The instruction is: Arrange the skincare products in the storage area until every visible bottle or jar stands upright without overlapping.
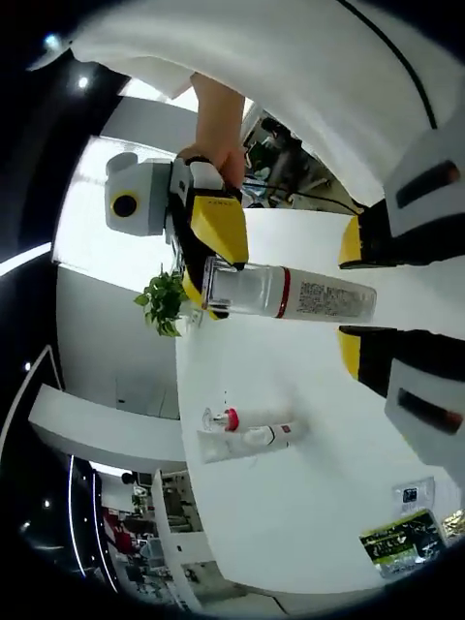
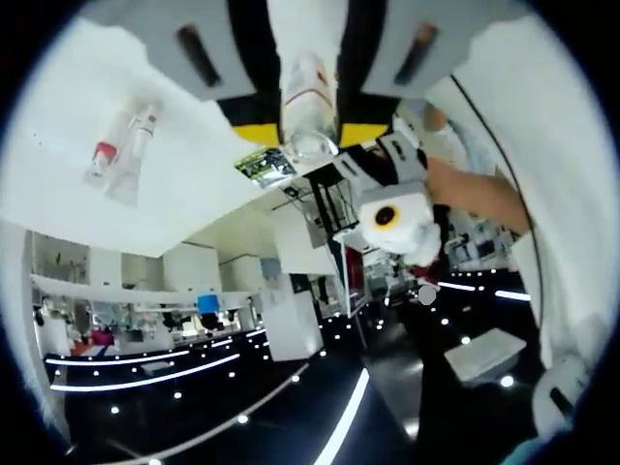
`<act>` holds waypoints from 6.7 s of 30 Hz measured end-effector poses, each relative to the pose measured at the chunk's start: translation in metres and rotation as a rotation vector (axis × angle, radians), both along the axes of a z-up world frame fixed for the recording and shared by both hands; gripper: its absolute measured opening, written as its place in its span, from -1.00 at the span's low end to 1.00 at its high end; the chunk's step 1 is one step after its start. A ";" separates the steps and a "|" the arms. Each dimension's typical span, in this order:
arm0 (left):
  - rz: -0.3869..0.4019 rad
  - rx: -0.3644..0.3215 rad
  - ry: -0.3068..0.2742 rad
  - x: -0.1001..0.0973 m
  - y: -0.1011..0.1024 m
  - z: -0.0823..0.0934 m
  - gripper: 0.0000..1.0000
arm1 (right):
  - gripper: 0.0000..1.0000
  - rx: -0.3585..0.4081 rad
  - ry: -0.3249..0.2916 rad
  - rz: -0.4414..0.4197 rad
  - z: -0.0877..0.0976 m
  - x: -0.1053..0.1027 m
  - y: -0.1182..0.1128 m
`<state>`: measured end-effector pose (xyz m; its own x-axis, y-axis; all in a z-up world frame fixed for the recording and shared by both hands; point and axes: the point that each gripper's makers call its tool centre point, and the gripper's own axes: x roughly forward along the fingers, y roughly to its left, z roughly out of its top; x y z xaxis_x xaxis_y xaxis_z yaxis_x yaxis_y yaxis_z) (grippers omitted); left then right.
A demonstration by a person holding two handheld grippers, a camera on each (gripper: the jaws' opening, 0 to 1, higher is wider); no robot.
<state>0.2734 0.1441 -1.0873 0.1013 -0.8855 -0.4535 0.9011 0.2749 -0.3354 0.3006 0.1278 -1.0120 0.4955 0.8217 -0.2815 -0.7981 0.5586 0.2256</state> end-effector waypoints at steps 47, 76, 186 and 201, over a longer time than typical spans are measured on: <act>0.303 -0.002 0.118 0.006 0.086 -0.002 -0.56 | -0.63 -0.229 -0.081 -0.265 -0.097 0.137 -0.098; 0.496 -0.029 0.176 -0.018 0.134 -0.002 -0.56 | -0.63 -0.306 -0.168 -0.249 -0.135 0.155 -0.102; 0.564 -0.044 0.254 -0.017 0.135 -0.028 -0.52 | -0.37 -0.334 0.197 -0.474 -0.197 0.142 -0.132; 0.685 0.223 0.211 0.056 0.175 -0.089 -0.19 | -0.33 -0.211 0.236 -0.523 -0.177 0.053 -0.145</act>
<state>0.3298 0.3191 -1.1763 0.4879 -0.5404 -0.6855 0.4269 0.8327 -0.3527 0.3532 -0.0174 -1.1885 0.7225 0.4011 -0.5632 -0.3484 0.9148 0.2045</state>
